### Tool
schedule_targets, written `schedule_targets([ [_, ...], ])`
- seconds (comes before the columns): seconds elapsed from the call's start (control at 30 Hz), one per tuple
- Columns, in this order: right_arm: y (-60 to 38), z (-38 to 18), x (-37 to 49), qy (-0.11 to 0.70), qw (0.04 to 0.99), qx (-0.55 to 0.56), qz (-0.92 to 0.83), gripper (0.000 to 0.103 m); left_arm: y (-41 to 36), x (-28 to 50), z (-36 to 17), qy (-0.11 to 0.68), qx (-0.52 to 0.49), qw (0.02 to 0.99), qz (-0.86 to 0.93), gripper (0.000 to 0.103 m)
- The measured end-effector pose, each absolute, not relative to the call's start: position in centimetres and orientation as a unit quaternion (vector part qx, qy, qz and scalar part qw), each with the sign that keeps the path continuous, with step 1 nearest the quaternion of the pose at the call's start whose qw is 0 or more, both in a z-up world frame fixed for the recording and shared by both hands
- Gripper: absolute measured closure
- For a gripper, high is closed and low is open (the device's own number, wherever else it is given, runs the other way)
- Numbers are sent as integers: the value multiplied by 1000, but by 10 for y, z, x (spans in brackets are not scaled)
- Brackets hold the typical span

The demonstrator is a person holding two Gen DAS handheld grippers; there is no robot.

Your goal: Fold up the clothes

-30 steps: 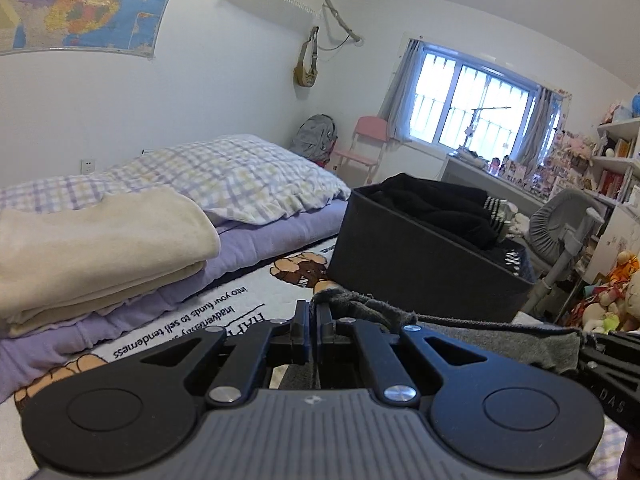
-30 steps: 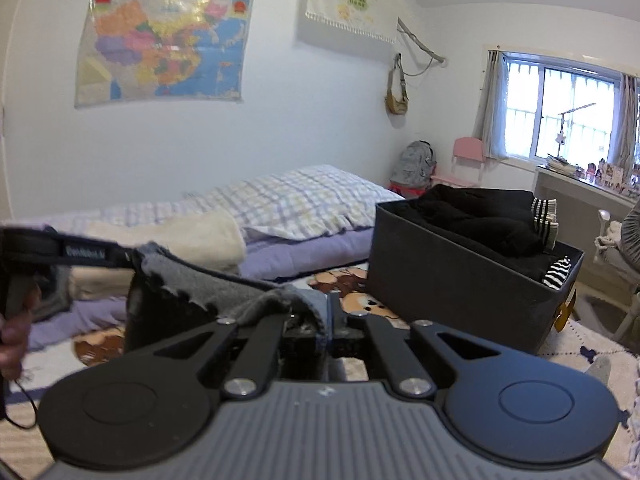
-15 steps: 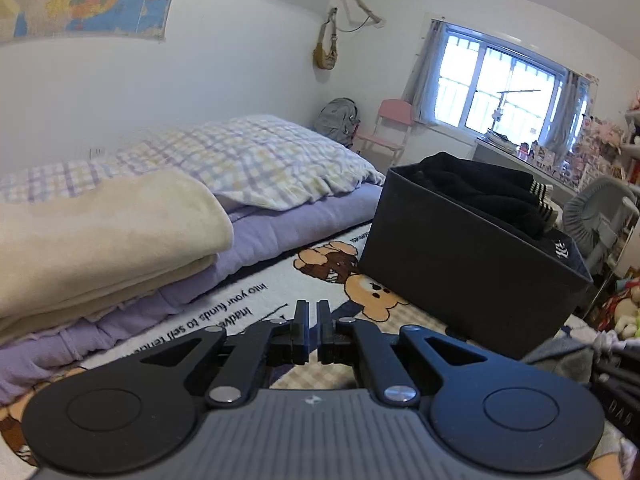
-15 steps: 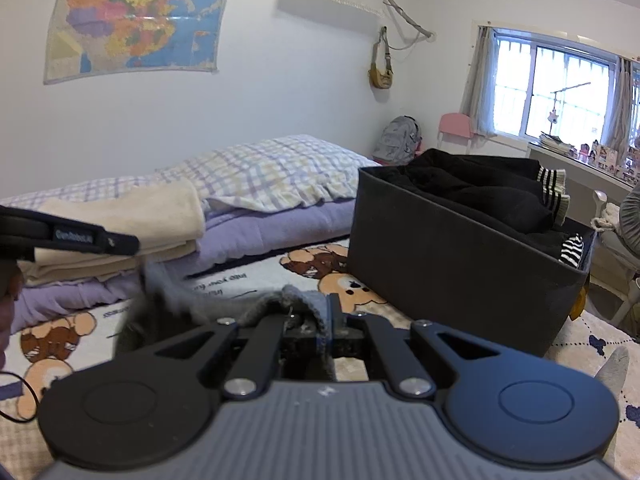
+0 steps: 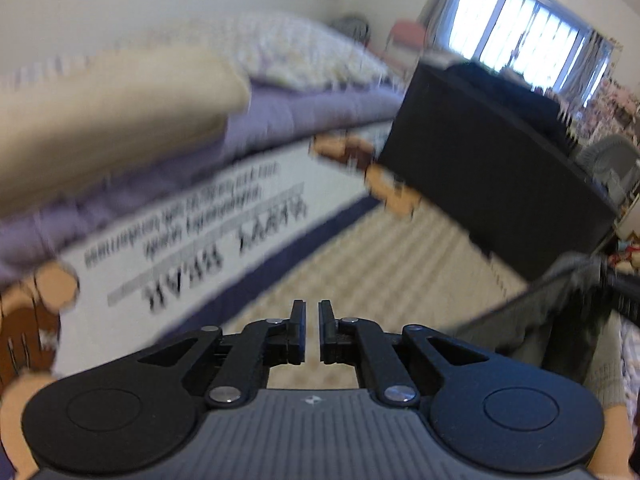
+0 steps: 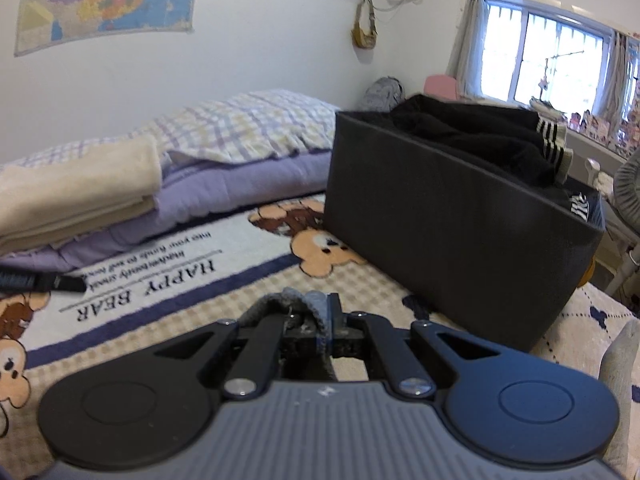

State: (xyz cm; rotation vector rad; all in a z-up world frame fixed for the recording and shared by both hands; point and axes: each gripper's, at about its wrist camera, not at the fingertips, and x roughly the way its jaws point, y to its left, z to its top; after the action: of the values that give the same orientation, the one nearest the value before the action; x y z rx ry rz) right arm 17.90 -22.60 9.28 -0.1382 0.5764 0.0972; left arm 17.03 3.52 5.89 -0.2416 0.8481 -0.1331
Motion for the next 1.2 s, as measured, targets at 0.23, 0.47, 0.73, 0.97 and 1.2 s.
schedule_targets([
  [0.23, -241, 71, 196, 319, 946, -58, 22, 93, 43, 137, 44, 453, -90, 884, -68, 96],
  [0.47, -243, 71, 190, 338, 940, -47, 15, 75, 48, 92, 43, 483, -69, 870, -78, 73],
  [0.73, -238, 82, 184, 351, 935, -55, 7, 69, 53, 65, 14, 496, -74, 860, -91, 71],
  [0.97, -235, 87, 197, 369, 927, -65, -22, 63, 43, 64, -11, 515, -48, 843, -150, 71],
  [1.2, -254, 80, 218, 403, 914, -15, -47, 62, 37, 62, -16, 499, -49, 846, -183, 71],
])
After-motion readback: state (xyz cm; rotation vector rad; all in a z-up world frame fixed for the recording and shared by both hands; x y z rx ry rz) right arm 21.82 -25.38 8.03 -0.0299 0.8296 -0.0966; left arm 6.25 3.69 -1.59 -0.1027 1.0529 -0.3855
